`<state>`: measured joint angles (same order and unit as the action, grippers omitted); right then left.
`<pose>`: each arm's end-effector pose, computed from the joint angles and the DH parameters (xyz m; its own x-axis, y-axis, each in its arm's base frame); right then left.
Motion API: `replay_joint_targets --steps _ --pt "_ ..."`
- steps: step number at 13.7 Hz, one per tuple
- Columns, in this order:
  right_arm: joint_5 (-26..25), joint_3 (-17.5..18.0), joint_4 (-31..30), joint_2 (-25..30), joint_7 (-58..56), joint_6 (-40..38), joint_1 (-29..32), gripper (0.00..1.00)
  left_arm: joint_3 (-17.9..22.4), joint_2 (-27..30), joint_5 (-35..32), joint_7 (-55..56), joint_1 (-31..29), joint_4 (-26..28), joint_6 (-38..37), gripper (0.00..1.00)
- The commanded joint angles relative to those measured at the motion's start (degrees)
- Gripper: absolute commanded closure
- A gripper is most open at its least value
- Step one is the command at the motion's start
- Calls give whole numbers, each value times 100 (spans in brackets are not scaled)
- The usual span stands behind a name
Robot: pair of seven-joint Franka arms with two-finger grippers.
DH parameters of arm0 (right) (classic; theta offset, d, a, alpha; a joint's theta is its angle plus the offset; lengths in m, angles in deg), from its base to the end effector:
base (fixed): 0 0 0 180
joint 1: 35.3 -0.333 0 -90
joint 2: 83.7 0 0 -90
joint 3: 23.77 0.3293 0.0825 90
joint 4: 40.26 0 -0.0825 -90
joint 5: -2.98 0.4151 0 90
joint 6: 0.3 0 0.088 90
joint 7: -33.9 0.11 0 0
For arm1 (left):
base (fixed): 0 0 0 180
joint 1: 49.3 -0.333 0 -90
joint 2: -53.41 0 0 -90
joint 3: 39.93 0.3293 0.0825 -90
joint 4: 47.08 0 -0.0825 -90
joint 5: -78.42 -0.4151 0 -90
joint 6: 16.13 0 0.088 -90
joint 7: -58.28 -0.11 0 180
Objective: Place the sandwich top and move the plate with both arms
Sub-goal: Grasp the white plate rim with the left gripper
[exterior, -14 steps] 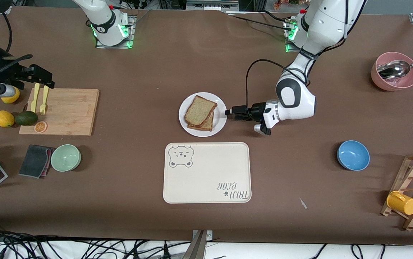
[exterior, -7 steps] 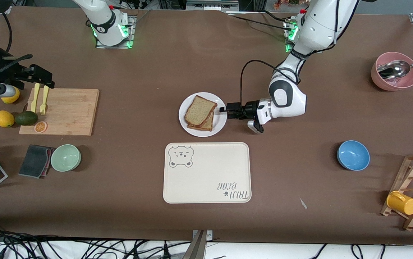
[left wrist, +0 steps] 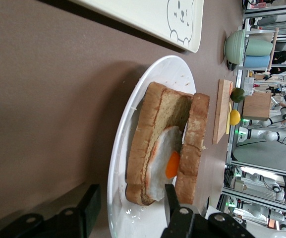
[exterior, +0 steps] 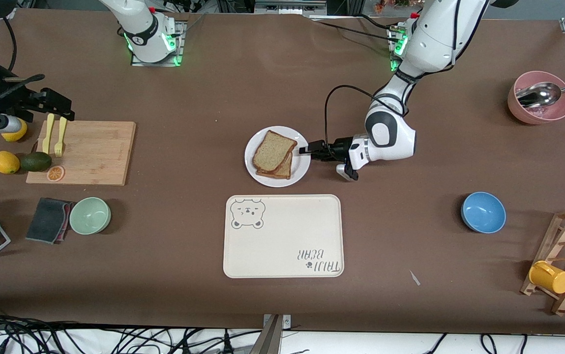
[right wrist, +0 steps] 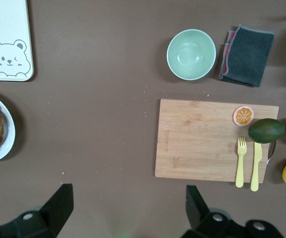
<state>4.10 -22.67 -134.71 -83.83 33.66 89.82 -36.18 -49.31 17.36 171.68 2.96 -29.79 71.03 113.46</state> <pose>0.5824 0.0223 0.5947 0.9962 0.0386 -0.0777 0.0372 -0.9991 -0.0199 0.4917 -0.3097 0.0972 0.9953 -0.0568 -0.0790 0.0421 -0.4808 0.8758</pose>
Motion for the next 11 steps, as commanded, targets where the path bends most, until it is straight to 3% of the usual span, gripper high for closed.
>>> replay_joint_targets --steps 1,6,11 --pt "11 49 23 74 42 -91 62 0 33 -112 219 -216 88 -42 -30 67" --pt "11 49 23 74 42 -91 62 0 51 -165 219 -383 98 -42 -30 100" --pt "11 49 23 74 42 -91 62 0 68 -192 219 -384 98 -42 -30 100"
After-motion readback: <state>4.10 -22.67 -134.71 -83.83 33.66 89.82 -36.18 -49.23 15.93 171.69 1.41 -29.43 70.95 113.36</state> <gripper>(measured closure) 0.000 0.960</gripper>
